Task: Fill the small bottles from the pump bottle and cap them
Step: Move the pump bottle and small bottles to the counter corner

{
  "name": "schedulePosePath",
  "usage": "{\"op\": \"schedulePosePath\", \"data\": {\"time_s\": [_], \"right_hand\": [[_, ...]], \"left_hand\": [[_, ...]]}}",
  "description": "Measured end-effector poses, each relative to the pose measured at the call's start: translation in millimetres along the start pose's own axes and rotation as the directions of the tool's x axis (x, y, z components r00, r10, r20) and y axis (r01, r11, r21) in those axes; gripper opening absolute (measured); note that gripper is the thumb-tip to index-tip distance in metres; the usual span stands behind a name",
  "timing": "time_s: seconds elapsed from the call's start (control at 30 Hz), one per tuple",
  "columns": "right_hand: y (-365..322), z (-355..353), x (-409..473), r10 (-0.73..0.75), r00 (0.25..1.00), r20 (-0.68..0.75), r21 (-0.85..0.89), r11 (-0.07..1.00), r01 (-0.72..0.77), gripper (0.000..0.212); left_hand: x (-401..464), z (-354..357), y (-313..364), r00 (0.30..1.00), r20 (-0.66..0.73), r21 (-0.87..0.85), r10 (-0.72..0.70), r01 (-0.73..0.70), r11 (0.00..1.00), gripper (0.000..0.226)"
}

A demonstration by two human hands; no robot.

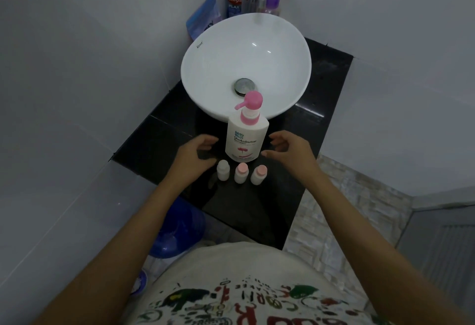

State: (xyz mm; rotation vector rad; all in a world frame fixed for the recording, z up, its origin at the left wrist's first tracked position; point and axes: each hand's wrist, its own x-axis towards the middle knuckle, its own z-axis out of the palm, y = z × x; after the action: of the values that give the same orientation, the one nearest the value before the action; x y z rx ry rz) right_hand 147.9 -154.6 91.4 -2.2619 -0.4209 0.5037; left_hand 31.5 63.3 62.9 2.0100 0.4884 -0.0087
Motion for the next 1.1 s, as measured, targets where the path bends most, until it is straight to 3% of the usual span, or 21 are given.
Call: {"op": "schedulePosePath", "data": {"time_s": [0.17, 0.33, 0.5, 0.7, 1.0, 1.1], "right_hand": [[-2.0, 12.2, 13.4, -0.029, 0.996, 0.083, 0.046, 0.999, 0.025, 0.047], [-5.1, 18.4, 19.2, -0.056, 0.998, 0.034, 0.097, 0.994, 0.053, 0.041], [-1.8, 19.1, 17.1, -0.106, 0.994, -0.013, 0.051, 0.993, 0.107, 0.035], [-5.8, 11.1, 11.0, -0.182, 0.983, 0.033, -0.009, 0.983, 0.182, 0.034], [-83.2, 14.5, 44.6, -0.355, 0.906, 0.231, 0.022, 0.933, 0.36, 0.028], [-116.0, 43.0, 72.0, -0.395, 0.842, 0.366, 0.033, 0.91, 0.413, 0.027]], "left_hand": [[21.5, 8.6, 18.6, 0.999, 0.017, -0.105, 0.048, -0.046, 0.993, 0.056], [33.4, 21.6, 19.7, 0.999, -0.015, -0.181, 0.052, -0.054, 0.982, 0.046], [34.1, 23.1, 20.5, 0.995, -0.059, -0.16, 0.078, -0.086, 0.983, 0.038], [14.3, 21.5, 21.1, 0.991, -0.113, -0.158, 0.075, -0.092, 0.983, 0.034], [-12.4, -31.8, 24.9, 0.923, -0.385, -0.161, 0.016, -0.085, 0.983, 0.033], [-14.2, -55.2, 10.1, 0.844, -0.531, -0.164, -0.08, -0.009, 0.986, 0.034]]}}
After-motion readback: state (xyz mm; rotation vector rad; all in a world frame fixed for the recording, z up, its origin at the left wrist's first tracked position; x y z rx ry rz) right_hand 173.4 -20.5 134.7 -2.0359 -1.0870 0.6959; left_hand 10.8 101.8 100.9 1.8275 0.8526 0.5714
